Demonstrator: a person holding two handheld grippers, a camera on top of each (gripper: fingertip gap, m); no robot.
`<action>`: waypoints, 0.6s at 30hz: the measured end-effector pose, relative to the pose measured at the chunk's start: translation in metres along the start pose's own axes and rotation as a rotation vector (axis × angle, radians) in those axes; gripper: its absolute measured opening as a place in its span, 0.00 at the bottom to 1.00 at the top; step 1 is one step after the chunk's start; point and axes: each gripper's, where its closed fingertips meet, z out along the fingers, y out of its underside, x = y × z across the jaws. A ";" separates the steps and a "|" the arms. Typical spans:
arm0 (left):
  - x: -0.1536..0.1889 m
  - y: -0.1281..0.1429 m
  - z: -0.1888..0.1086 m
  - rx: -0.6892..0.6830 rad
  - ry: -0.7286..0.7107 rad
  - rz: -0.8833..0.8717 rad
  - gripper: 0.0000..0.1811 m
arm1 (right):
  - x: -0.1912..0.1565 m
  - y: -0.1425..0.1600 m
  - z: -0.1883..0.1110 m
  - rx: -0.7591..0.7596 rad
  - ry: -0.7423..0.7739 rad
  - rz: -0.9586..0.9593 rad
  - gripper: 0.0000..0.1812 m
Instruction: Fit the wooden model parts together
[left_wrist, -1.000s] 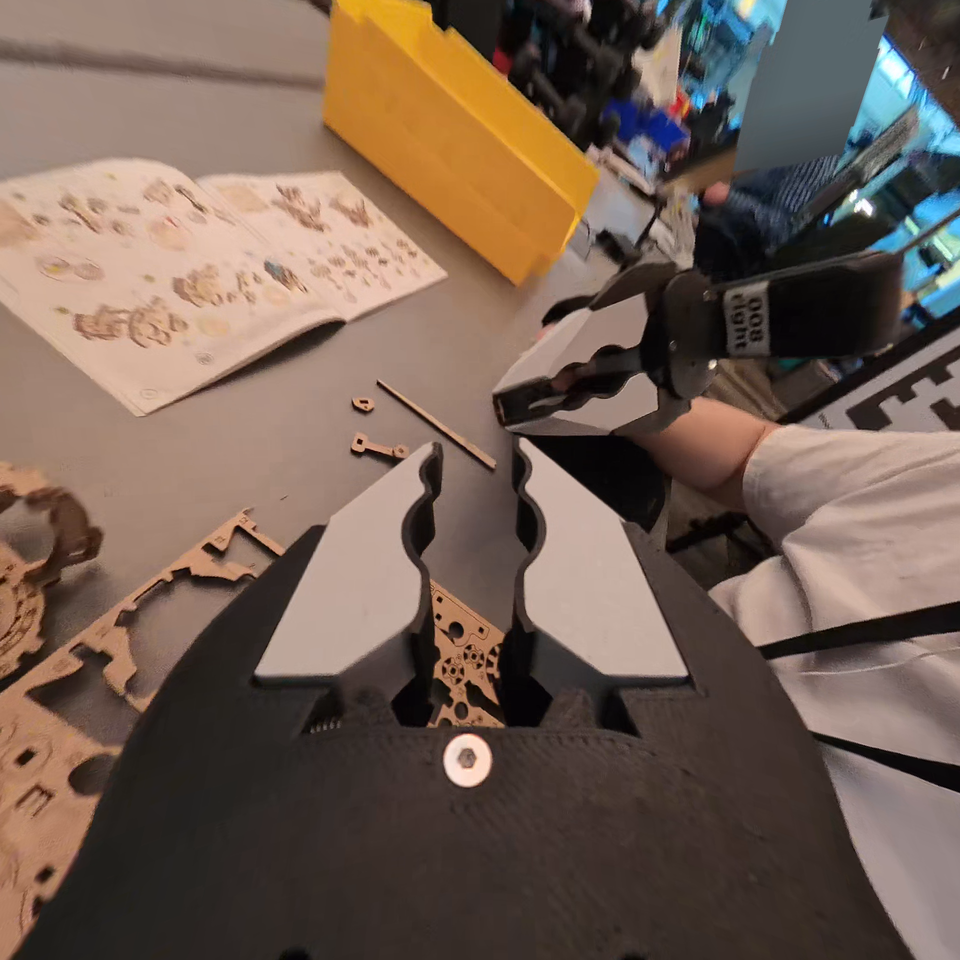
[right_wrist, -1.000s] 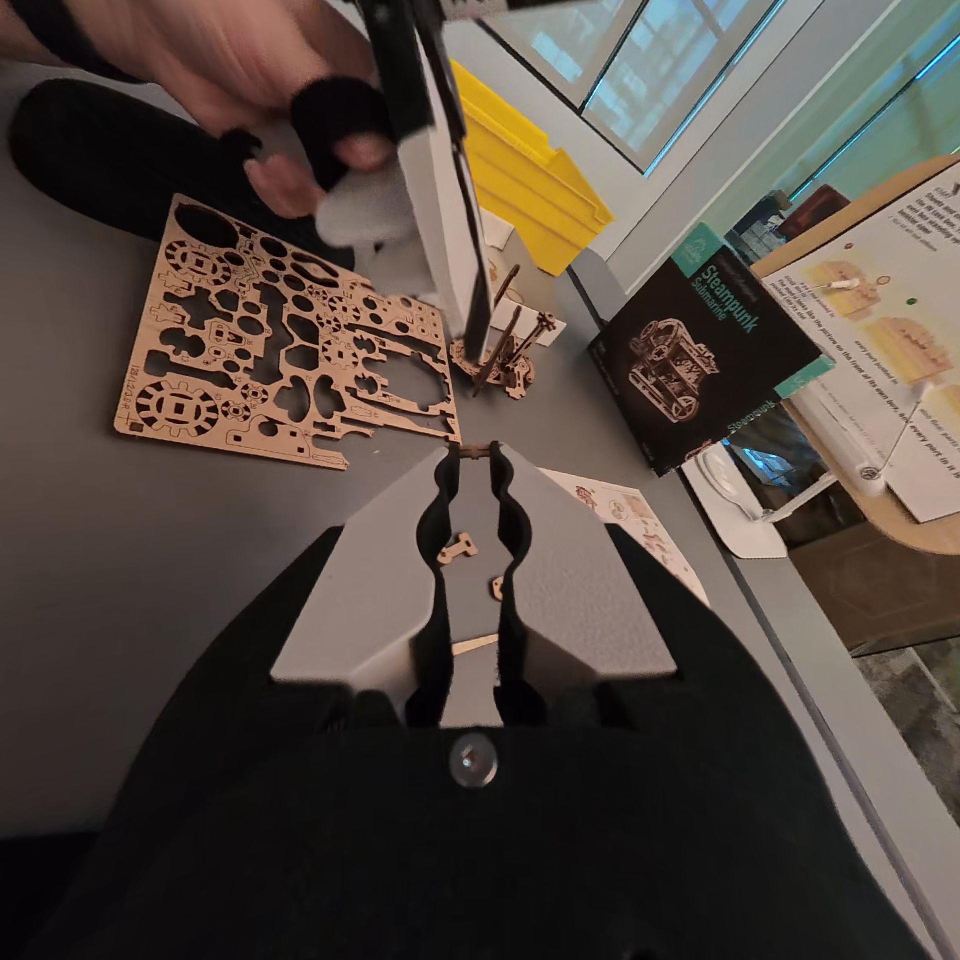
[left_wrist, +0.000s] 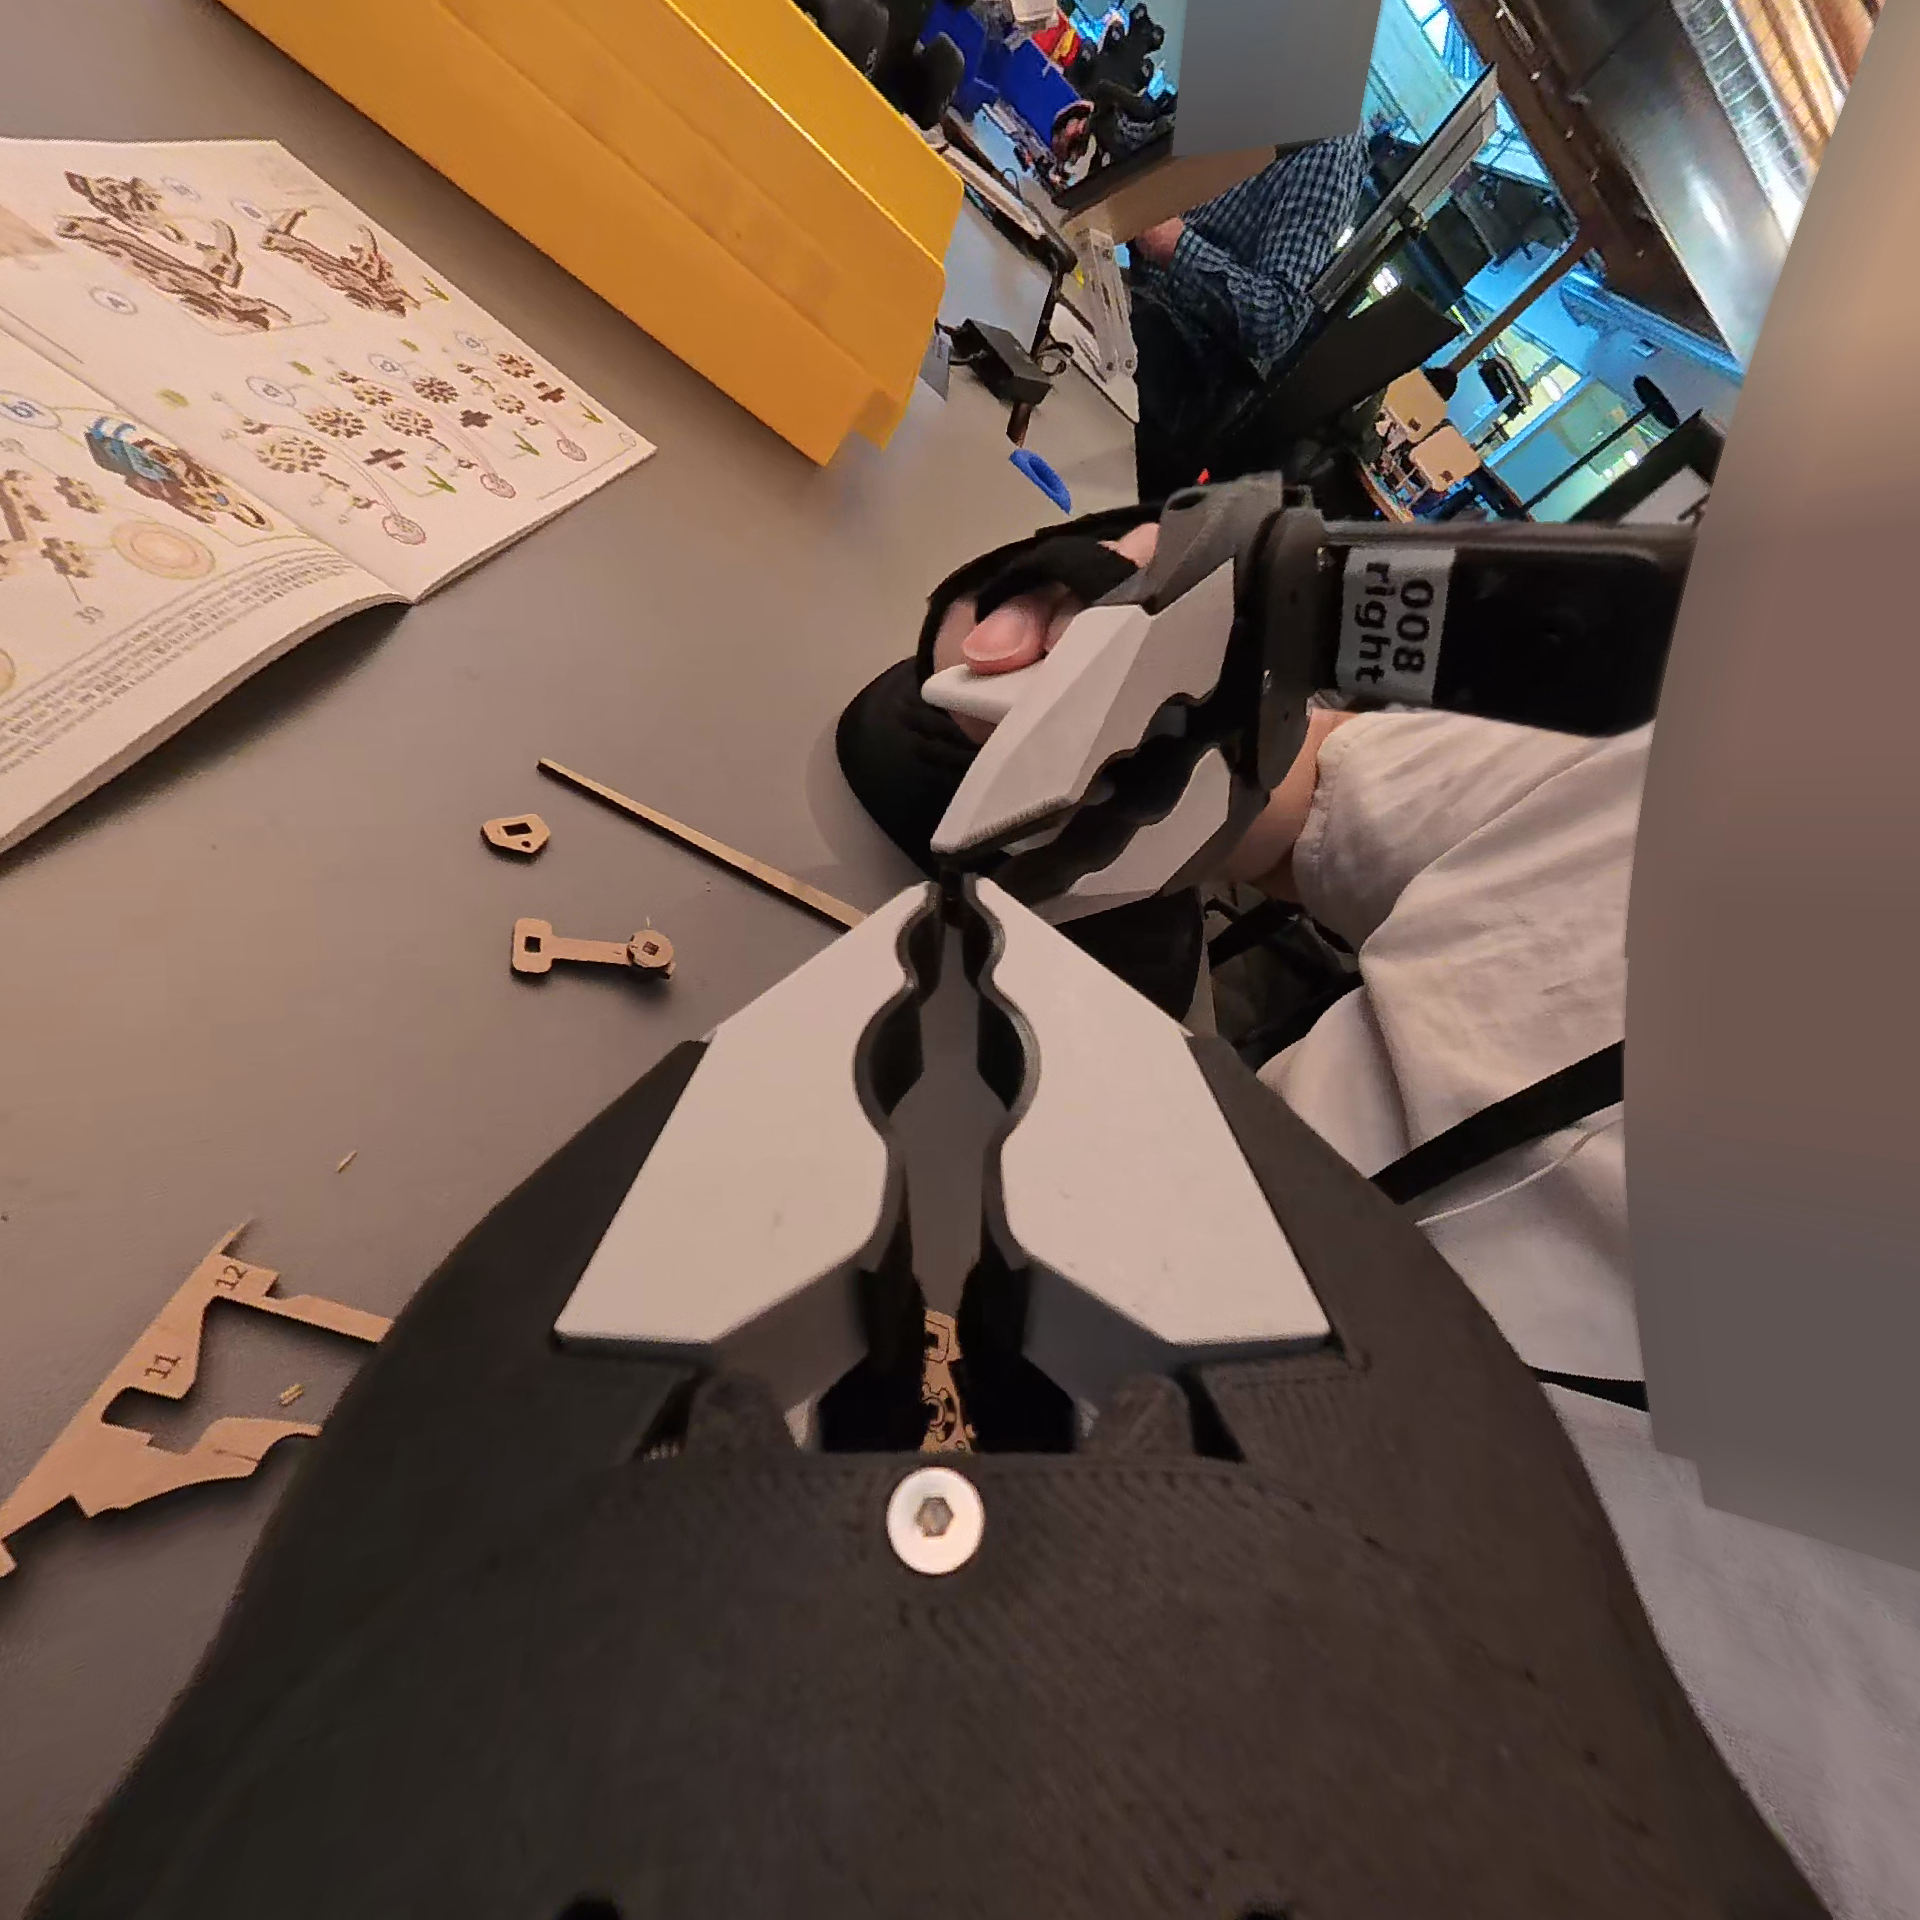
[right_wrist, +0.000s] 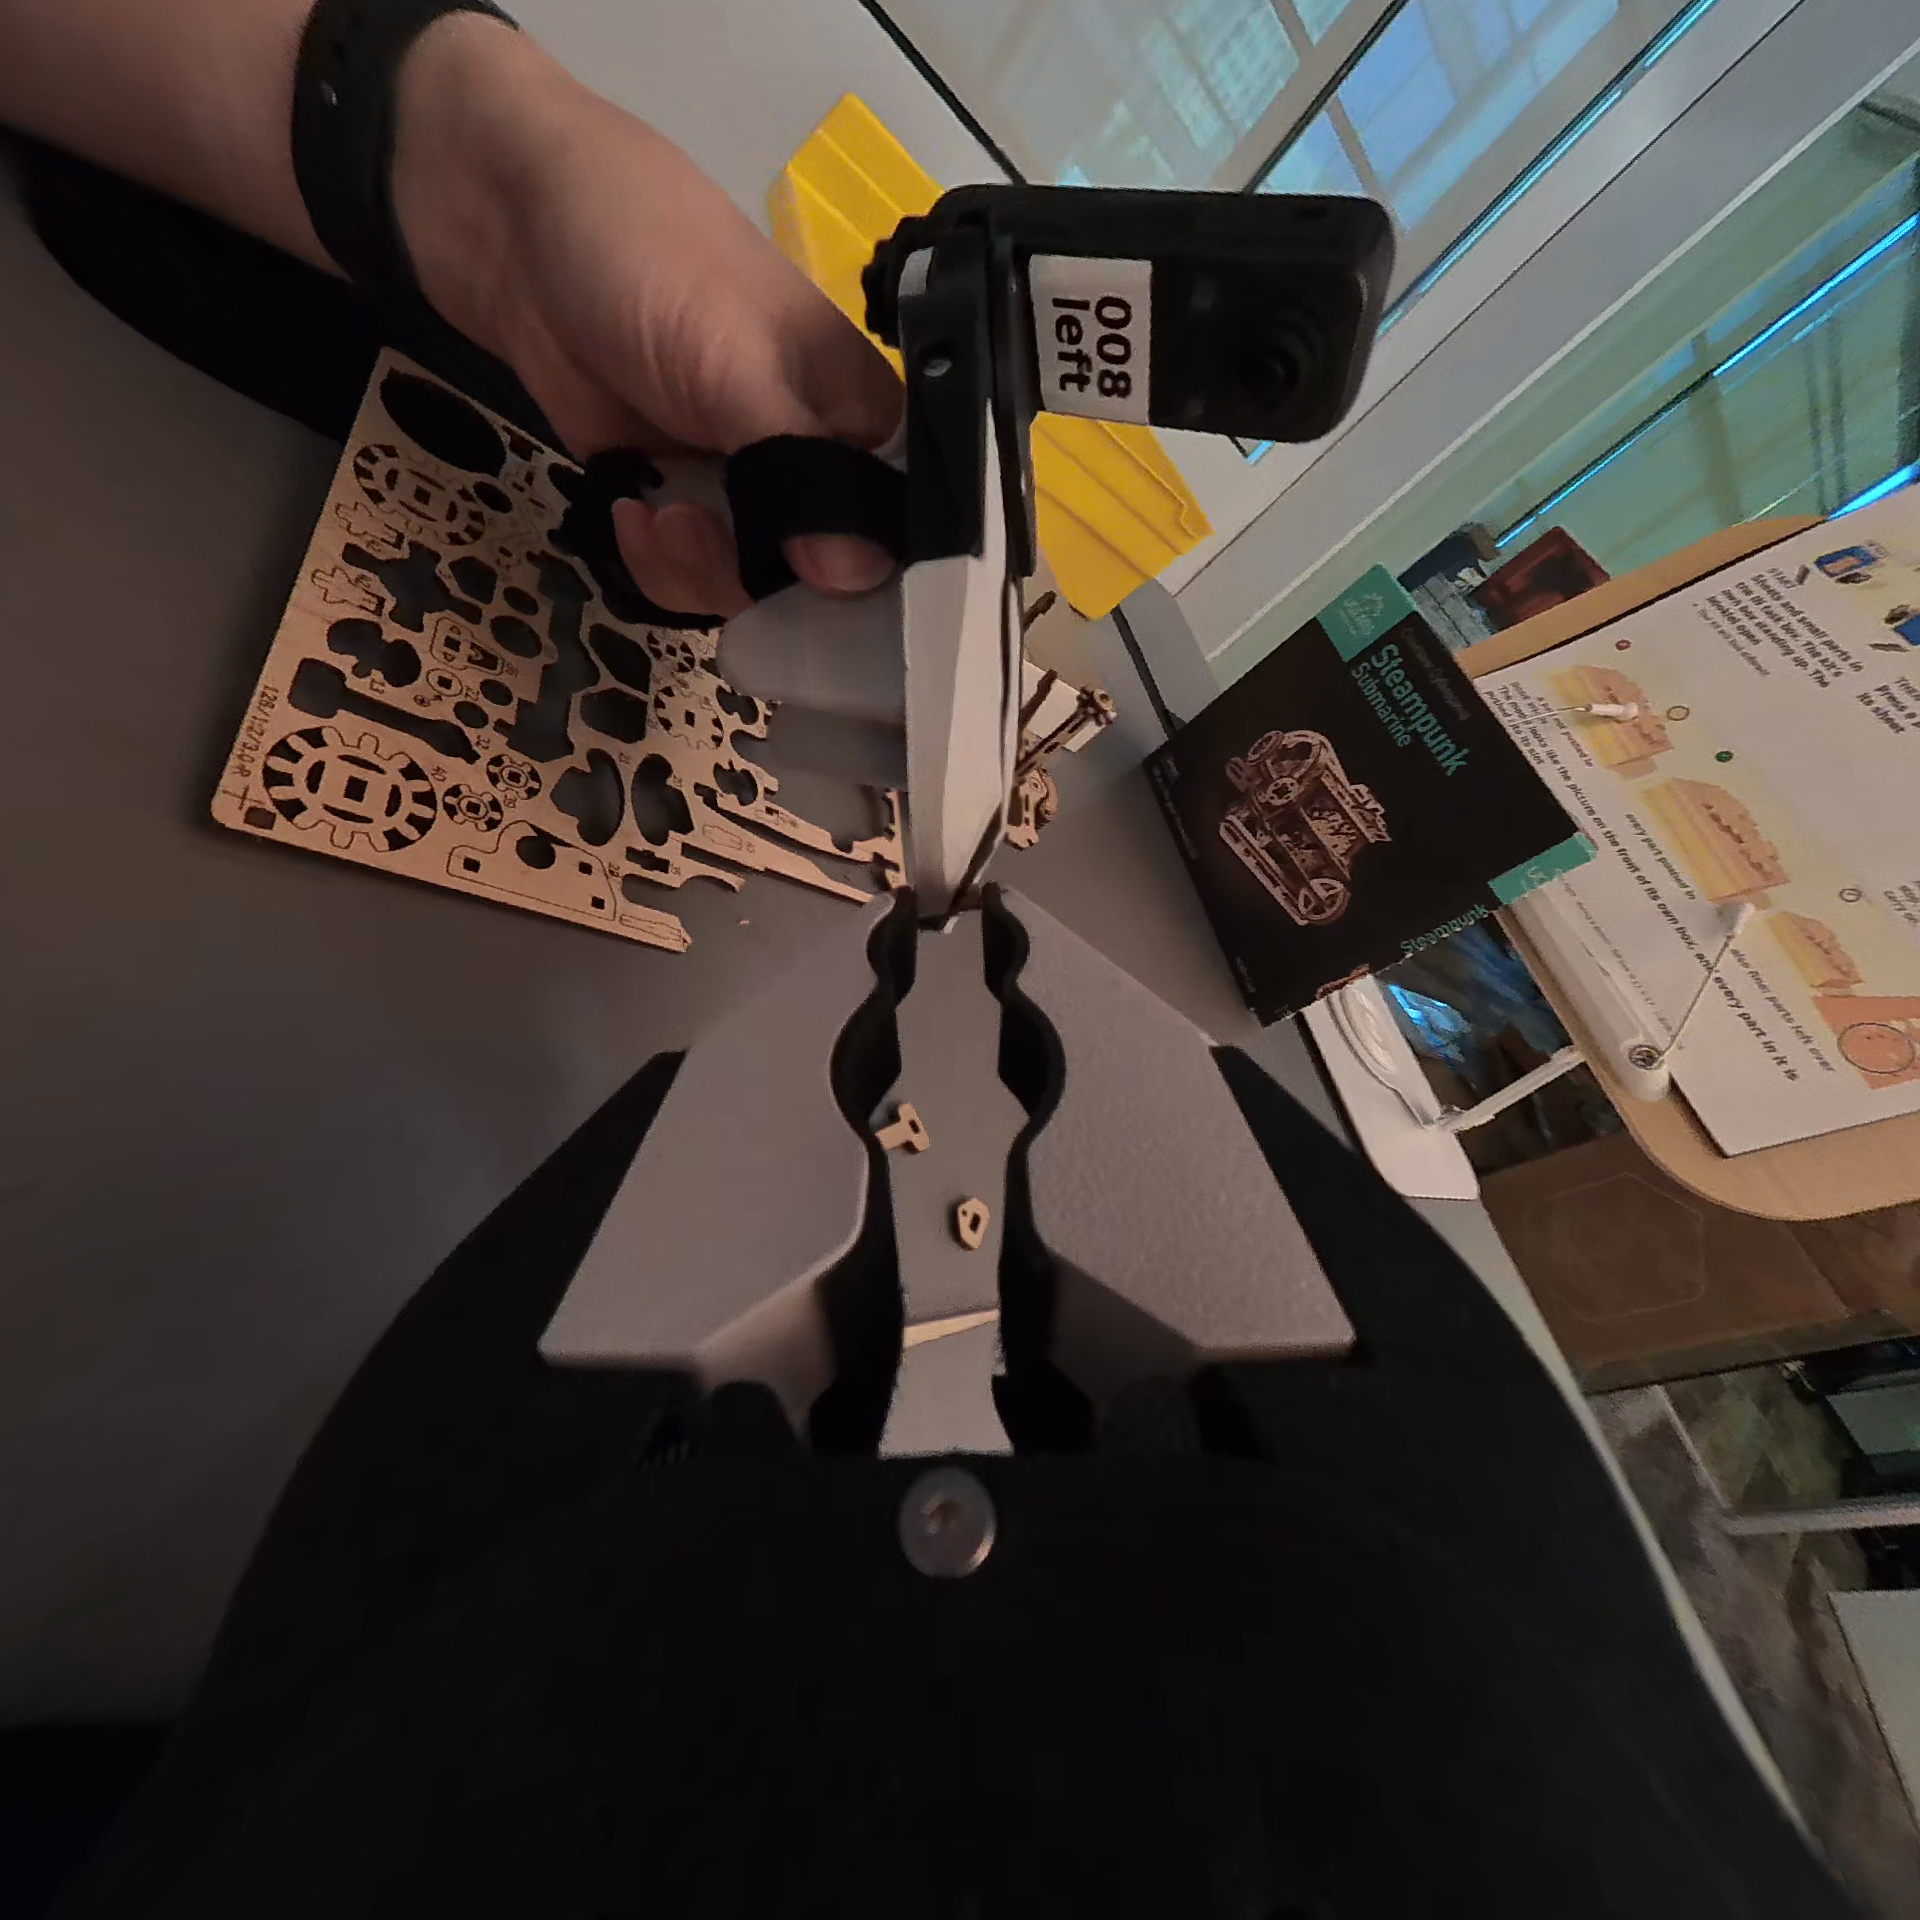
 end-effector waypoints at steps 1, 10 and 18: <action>0.000 0.001 -0.001 0.001 0.000 0.003 0.00 | 0.000 0.001 0.000 0.002 -0.014 0.019 0.08; -0.002 0.006 -0.001 -0.035 -0.057 0.158 0.00 | 0.003 -0.005 -0.007 0.173 -0.382 0.762 0.06; 0.002 0.009 0.001 -0.064 -0.079 0.250 0.00 | -0.004 0.001 -0.004 0.143 -0.467 0.911 0.05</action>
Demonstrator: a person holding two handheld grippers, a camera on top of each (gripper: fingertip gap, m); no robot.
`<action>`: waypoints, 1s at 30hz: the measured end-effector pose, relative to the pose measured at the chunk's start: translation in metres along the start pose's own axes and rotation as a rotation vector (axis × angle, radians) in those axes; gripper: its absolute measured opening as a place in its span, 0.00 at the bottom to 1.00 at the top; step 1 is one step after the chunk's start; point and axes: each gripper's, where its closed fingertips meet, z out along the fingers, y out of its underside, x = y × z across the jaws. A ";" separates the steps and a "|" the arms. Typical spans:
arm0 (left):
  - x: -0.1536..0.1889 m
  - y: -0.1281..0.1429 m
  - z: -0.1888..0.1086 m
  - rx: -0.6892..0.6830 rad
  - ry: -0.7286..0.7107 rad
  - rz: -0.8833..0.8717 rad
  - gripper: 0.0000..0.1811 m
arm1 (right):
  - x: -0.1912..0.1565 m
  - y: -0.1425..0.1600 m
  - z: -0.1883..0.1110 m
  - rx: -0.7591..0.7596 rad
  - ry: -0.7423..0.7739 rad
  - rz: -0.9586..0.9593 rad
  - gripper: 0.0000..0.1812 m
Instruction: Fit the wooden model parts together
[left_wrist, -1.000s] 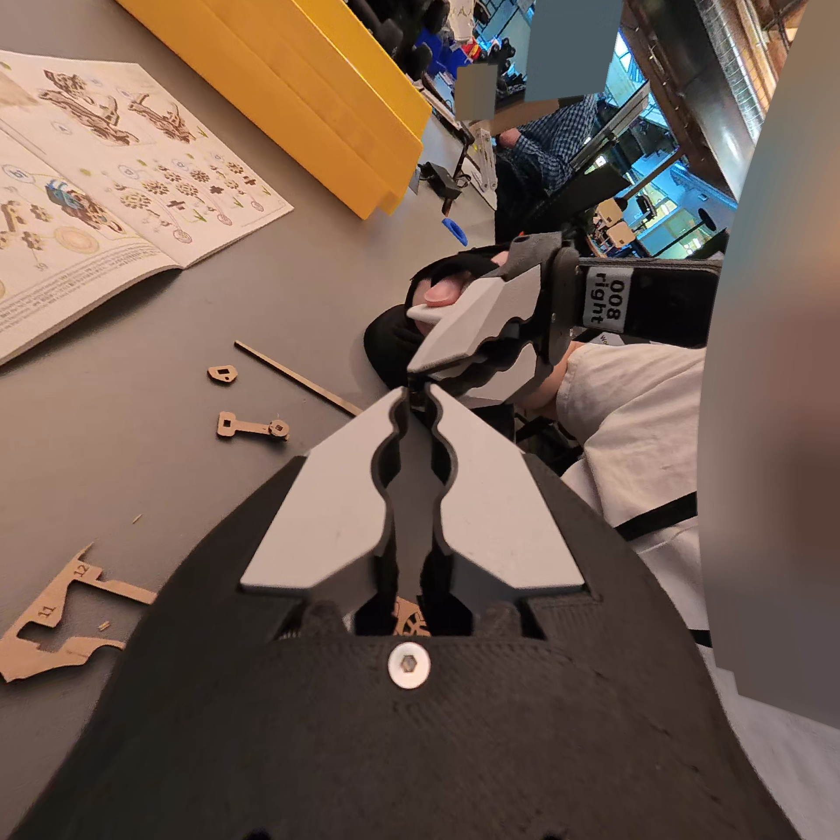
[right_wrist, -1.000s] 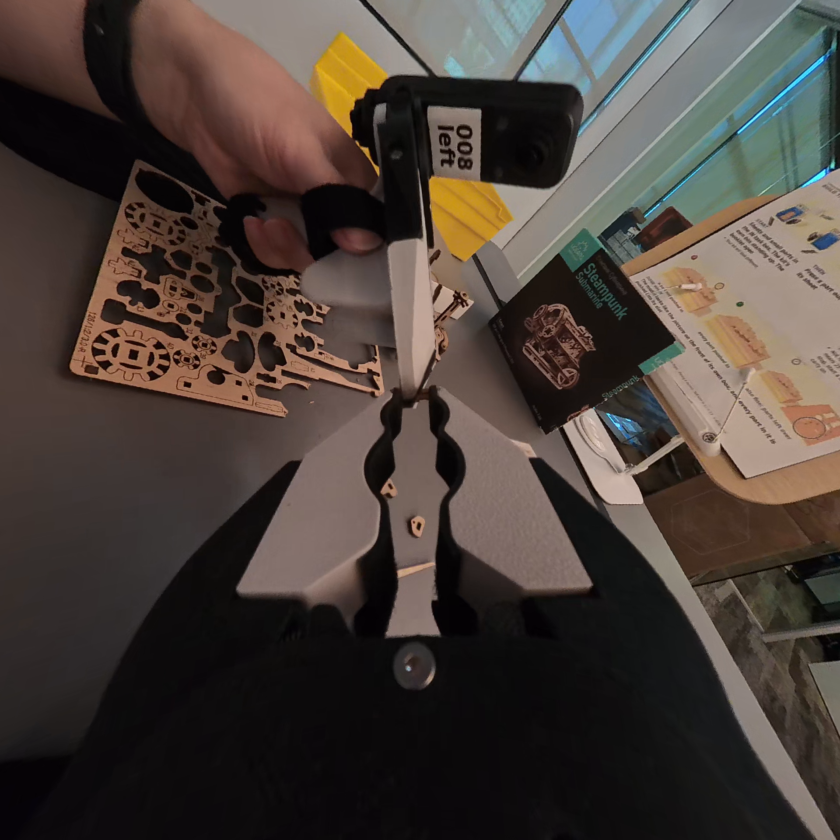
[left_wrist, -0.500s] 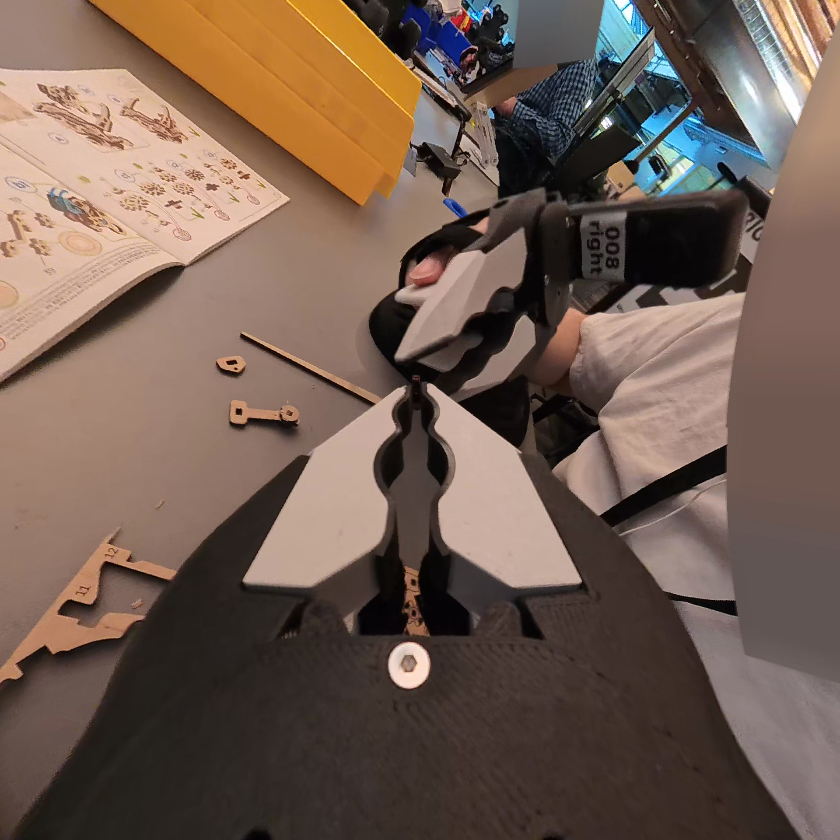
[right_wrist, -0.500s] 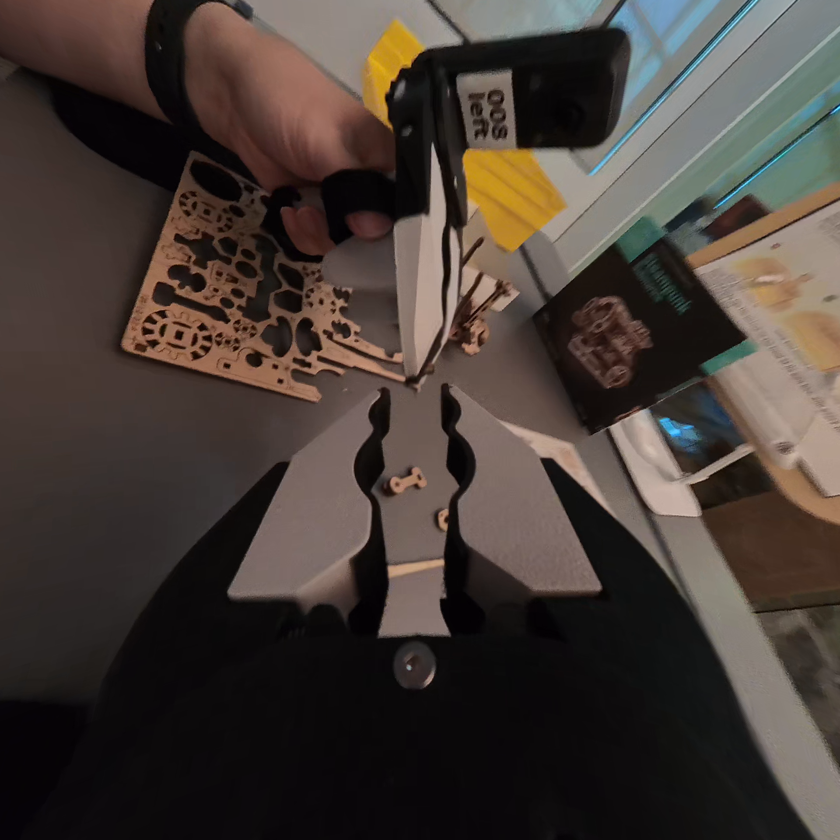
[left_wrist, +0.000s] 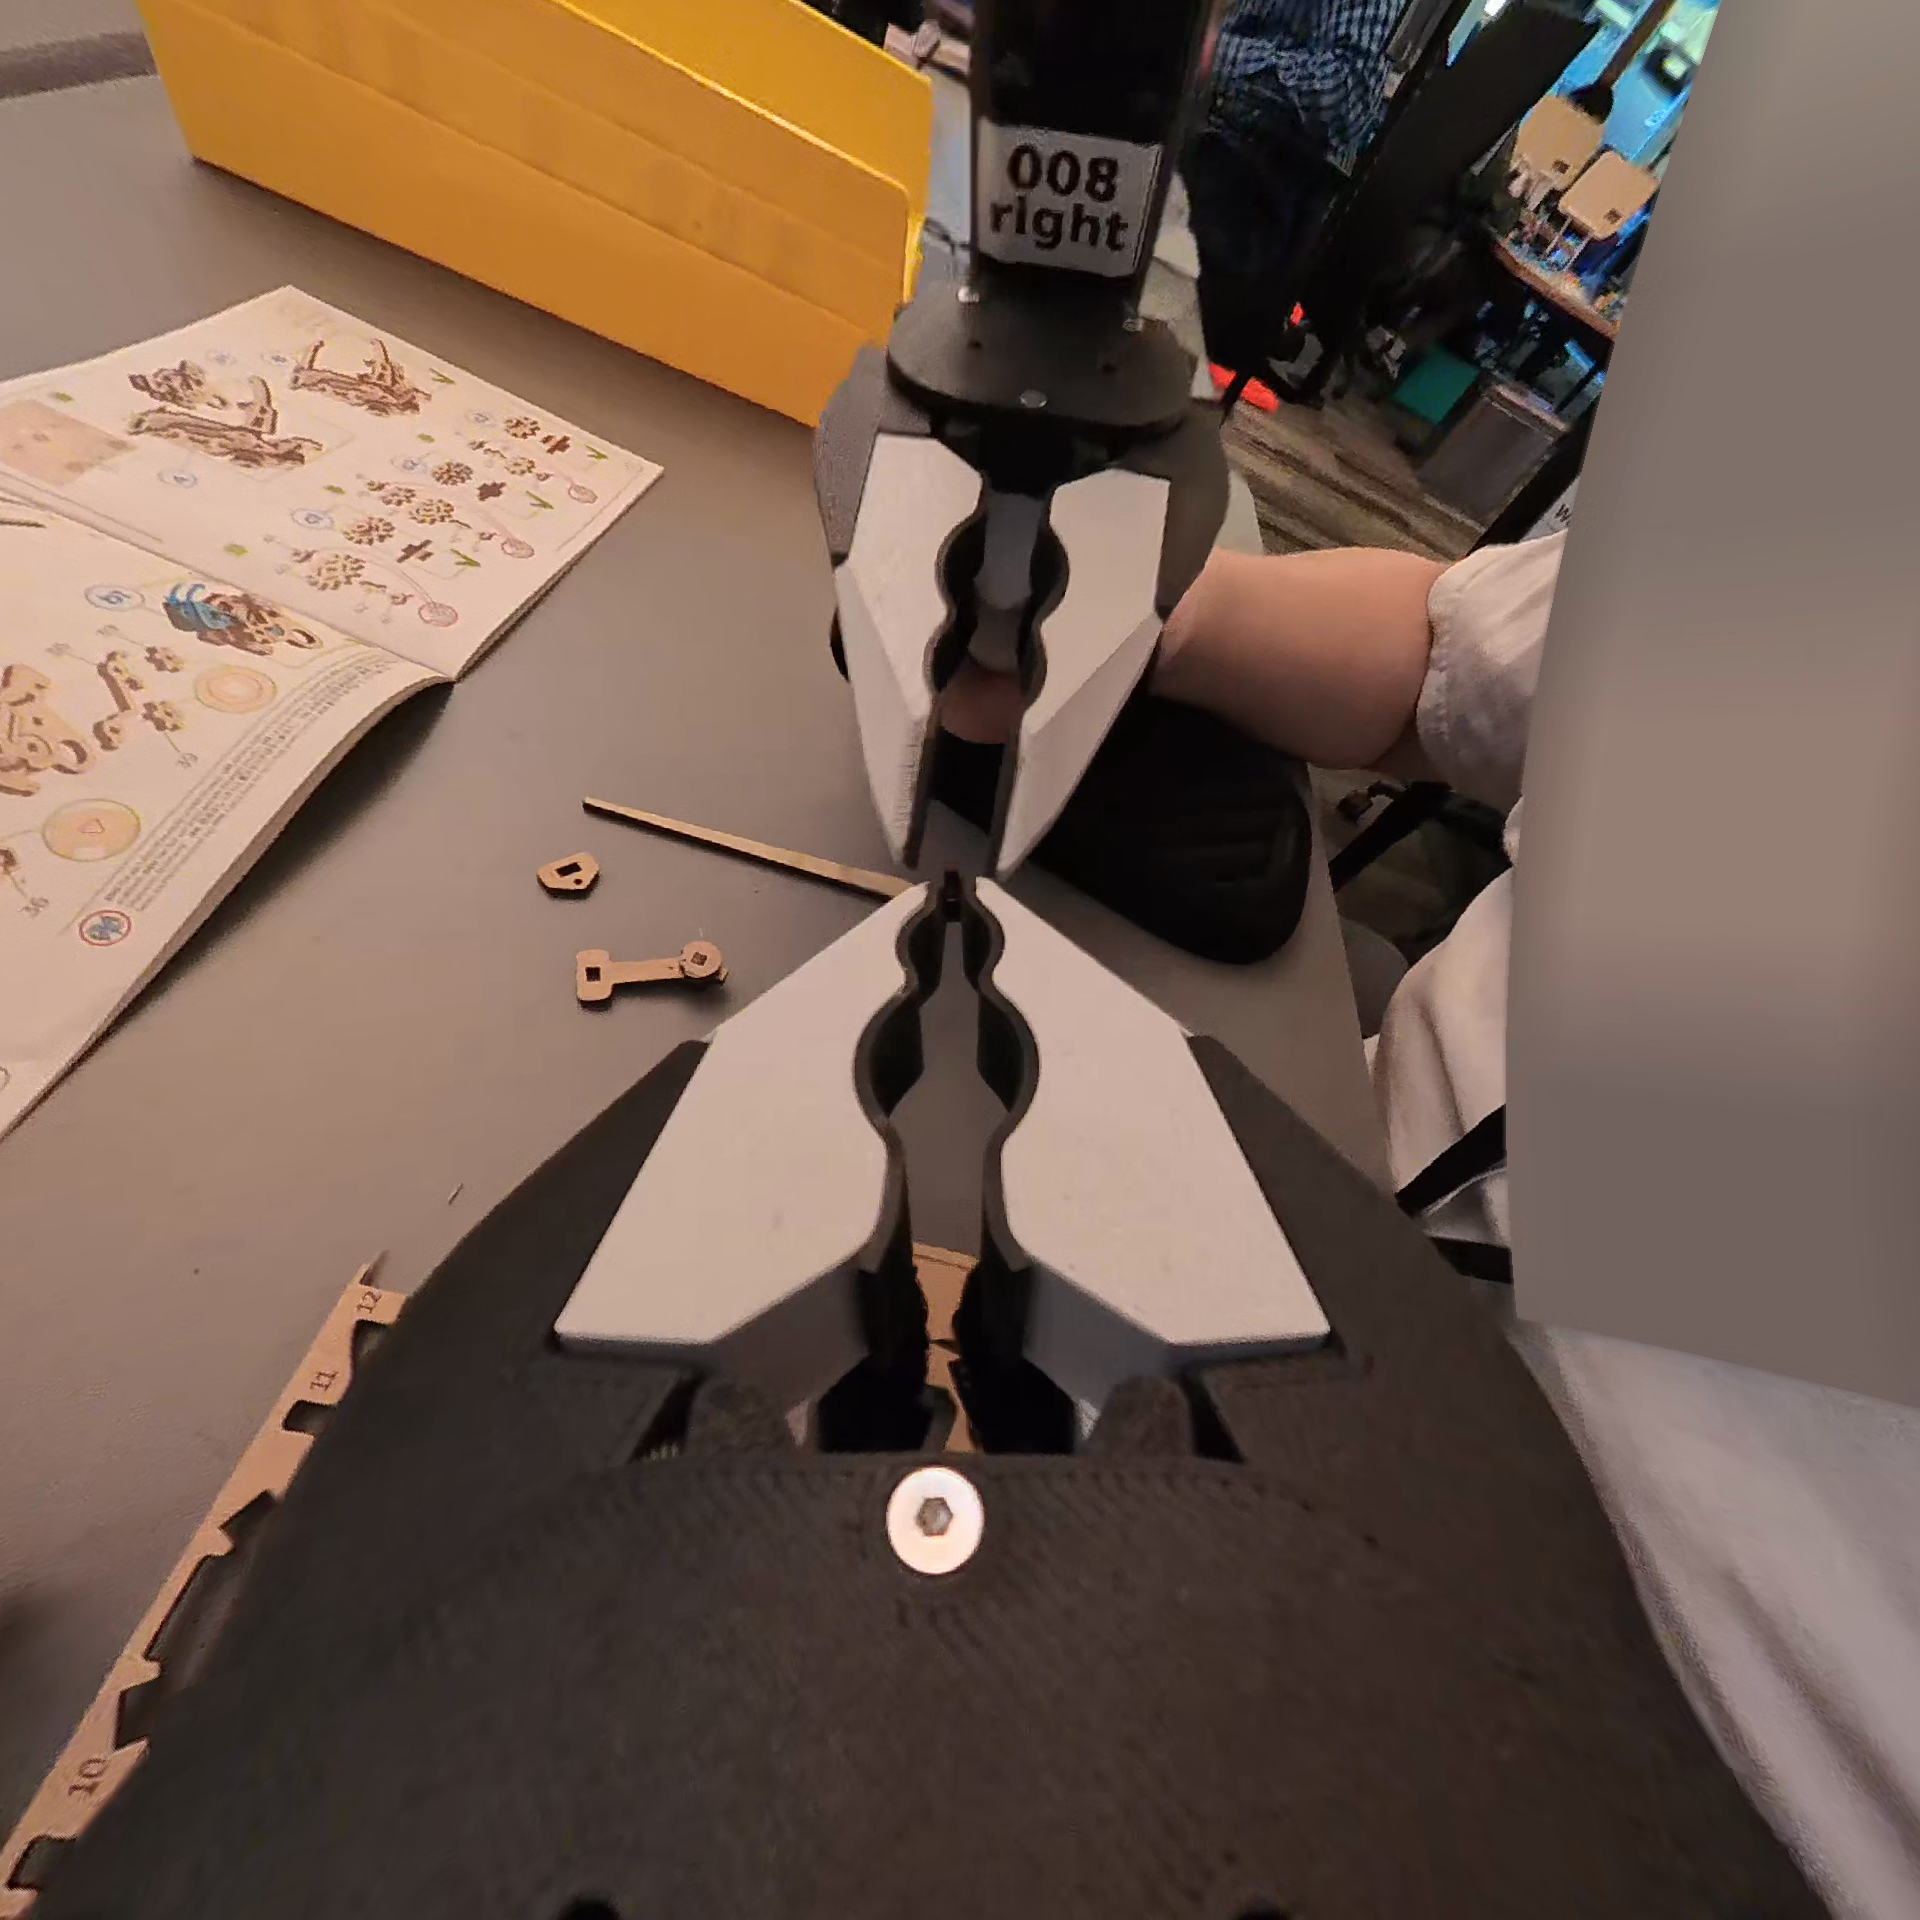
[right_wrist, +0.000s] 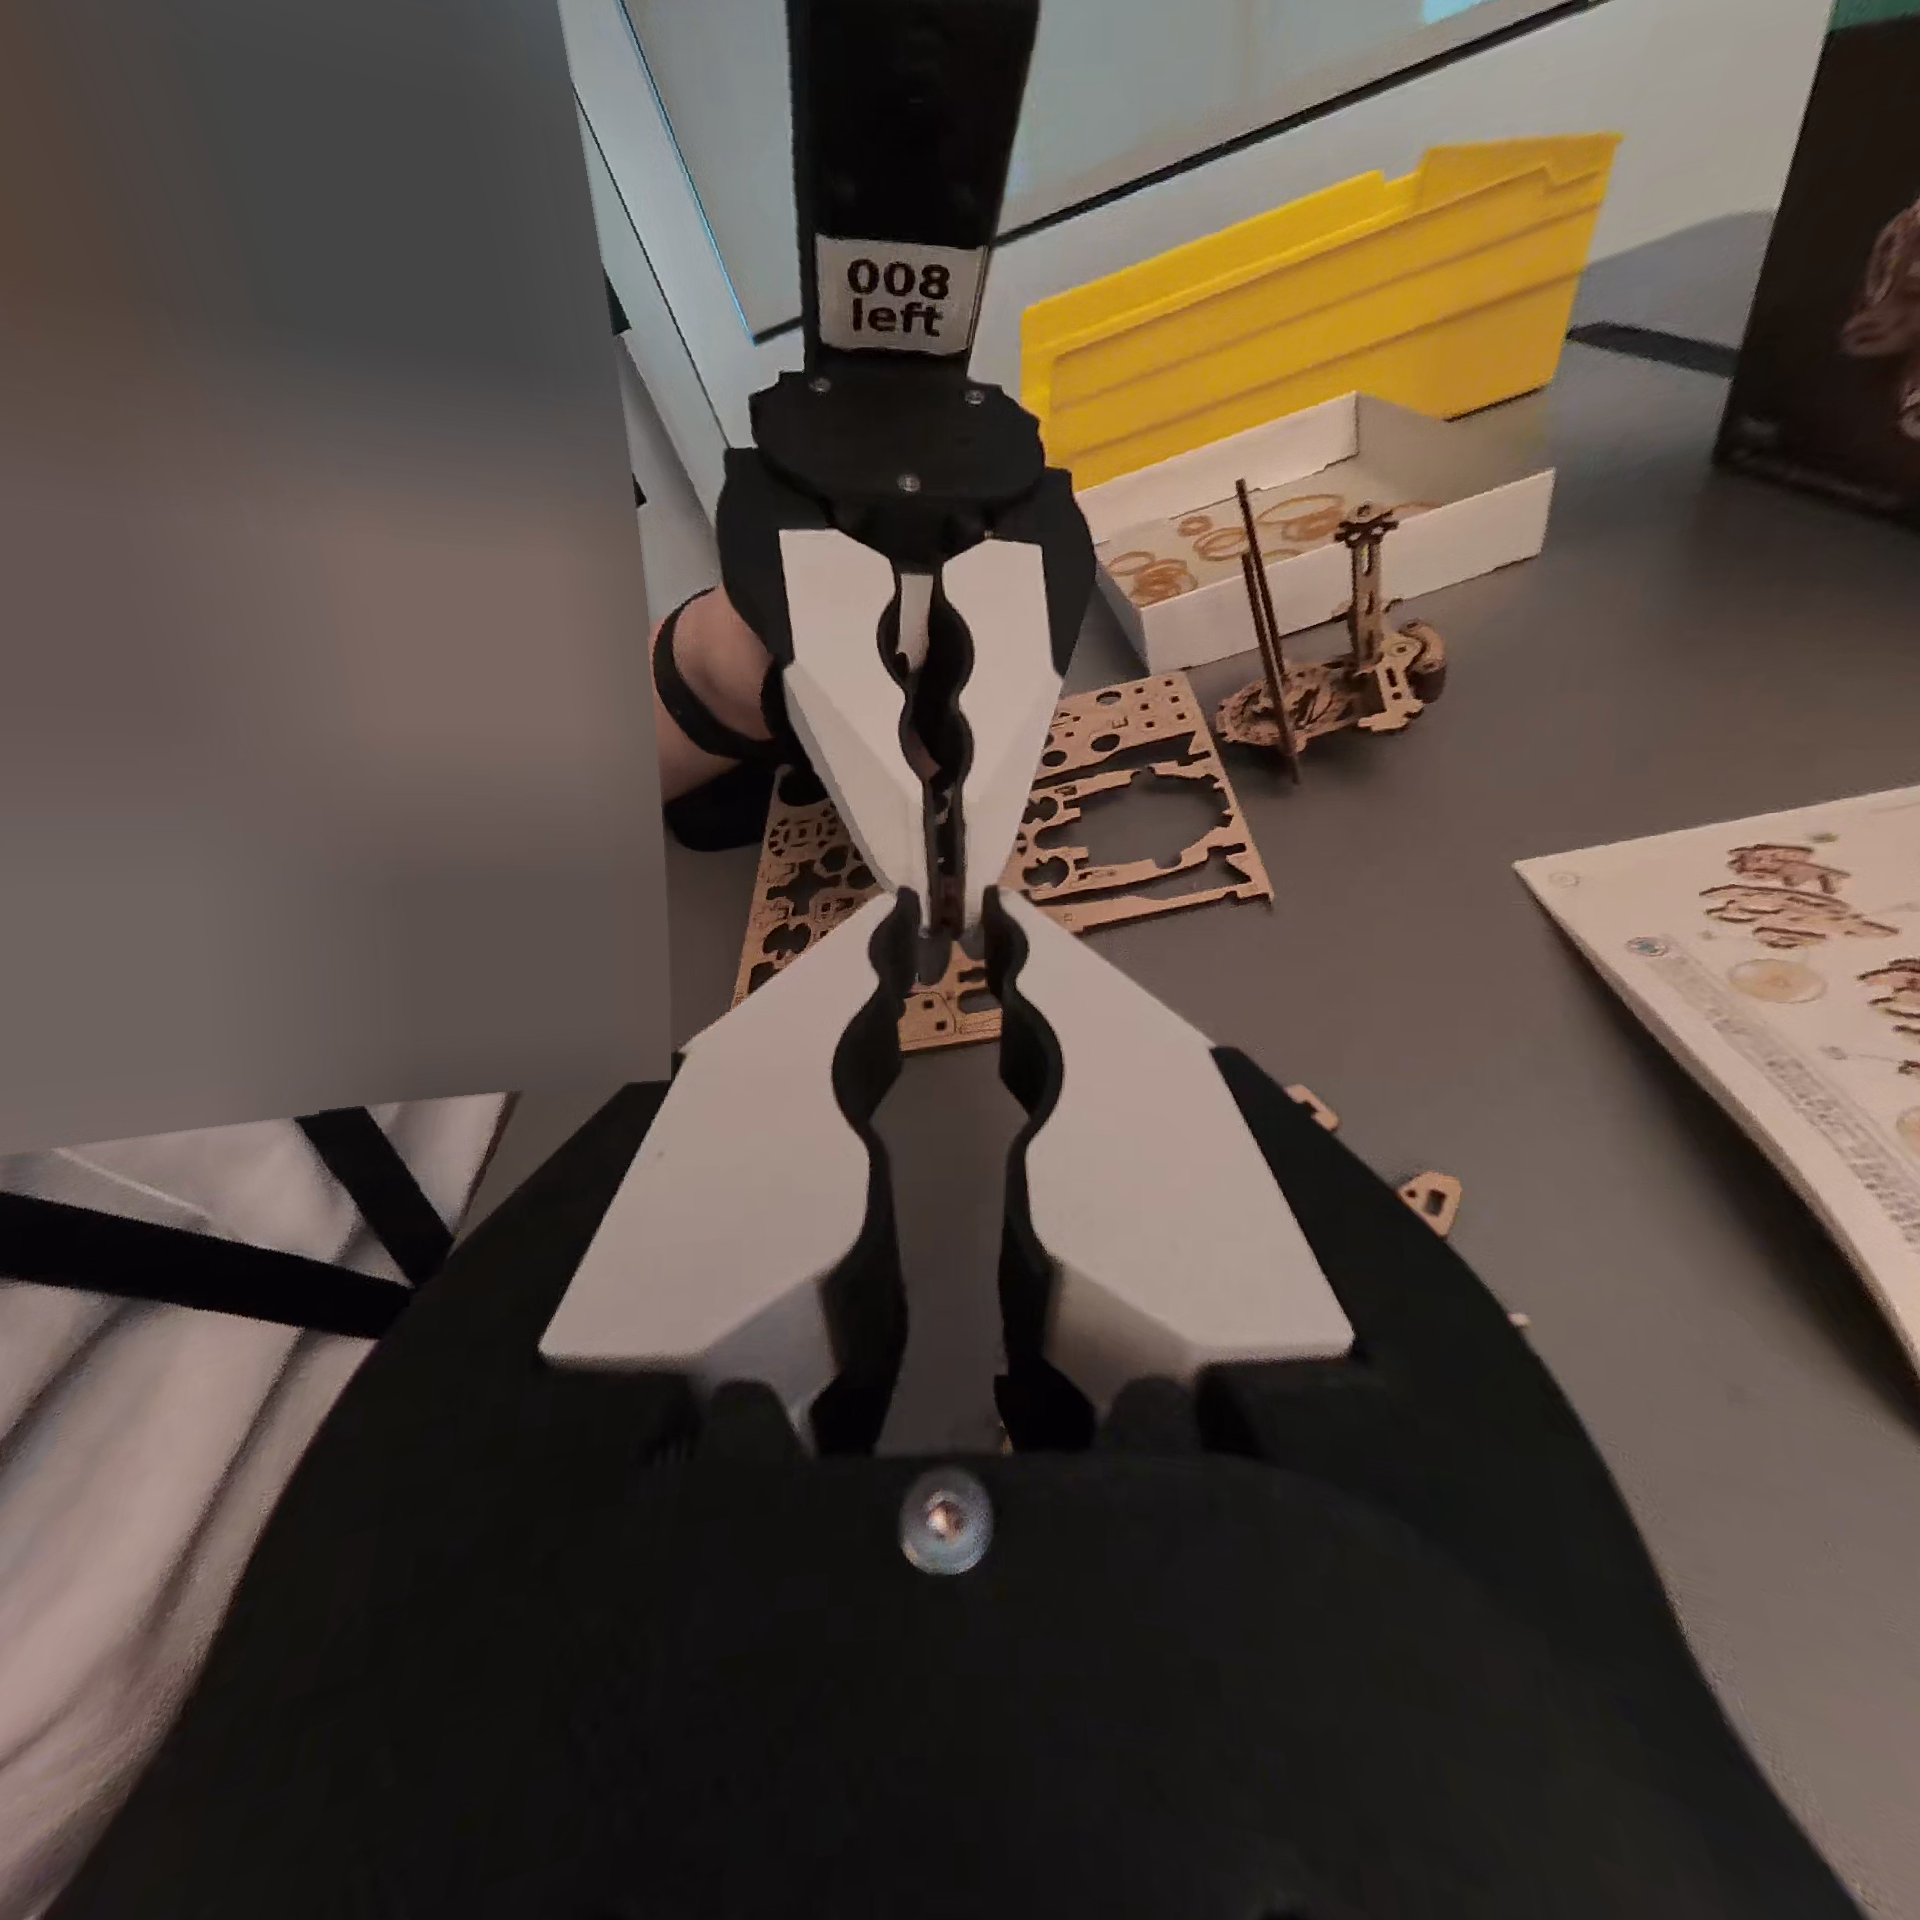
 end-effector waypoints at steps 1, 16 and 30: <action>0.000 0.002 0.001 -0.011 -0.003 0.009 0.00 | -0.001 0.000 0.000 0.002 -0.013 0.012 0.05; 0.025 0.006 0.004 -0.044 0.106 0.093 0.00 | -0.026 0.002 -0.002 -0.017 -0.227 0.135 0.00; 0.025 -0.002 0.001 0.019 0.145 0.032 0.00 | -0.025 -0.005 -0.004 -0.006 -0.182 0.054 0.00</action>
